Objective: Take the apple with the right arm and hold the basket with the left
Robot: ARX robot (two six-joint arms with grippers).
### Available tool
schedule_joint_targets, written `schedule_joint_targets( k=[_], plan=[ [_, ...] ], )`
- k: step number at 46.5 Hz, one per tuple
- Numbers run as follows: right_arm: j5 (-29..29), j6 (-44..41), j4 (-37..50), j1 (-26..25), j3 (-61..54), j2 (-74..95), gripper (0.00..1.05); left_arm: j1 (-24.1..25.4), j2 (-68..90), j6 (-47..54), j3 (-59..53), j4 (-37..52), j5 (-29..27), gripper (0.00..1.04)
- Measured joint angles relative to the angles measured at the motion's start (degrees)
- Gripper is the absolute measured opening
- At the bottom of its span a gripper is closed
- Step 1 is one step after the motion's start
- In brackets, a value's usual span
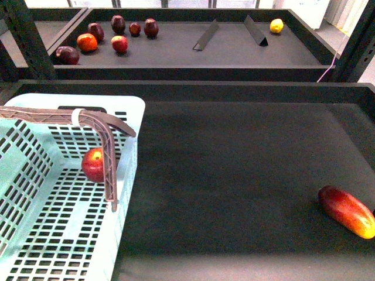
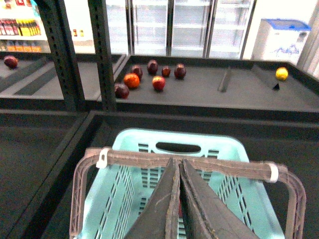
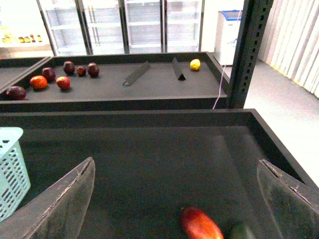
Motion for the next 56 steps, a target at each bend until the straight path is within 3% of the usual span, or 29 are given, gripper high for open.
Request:
schedule_joint_targets(
  k=[22, 47, 51, 56],
  plan=[
    [0.0, 0.0, -0.02, 0.0, 0.0, 0.02, 0.96, 0.02, -15.3, 0.0, 0.0, -14.34, 0.02, 0.03],
    [-0.02, 0.0, -0.02, 0.0, 0.0, 0.02, 0.96, 0.02, -24.94, 0.0, 0.0, -23.98, 0.02, 0.03],
    [0.0, 0.0, -0.04, 0.0, 0.0, 0.02, 0.96, 0.02, -31.34, 0.0, 0.0, -32.33, 0.02, 0.03],
    [-0.02, 0.0, -0.04, 0.0, 0.0, 0.0, 0.96, 0.02, -34.53, 0.0, 0.0, -33.92, 0.02, 0.03]
  ],
)
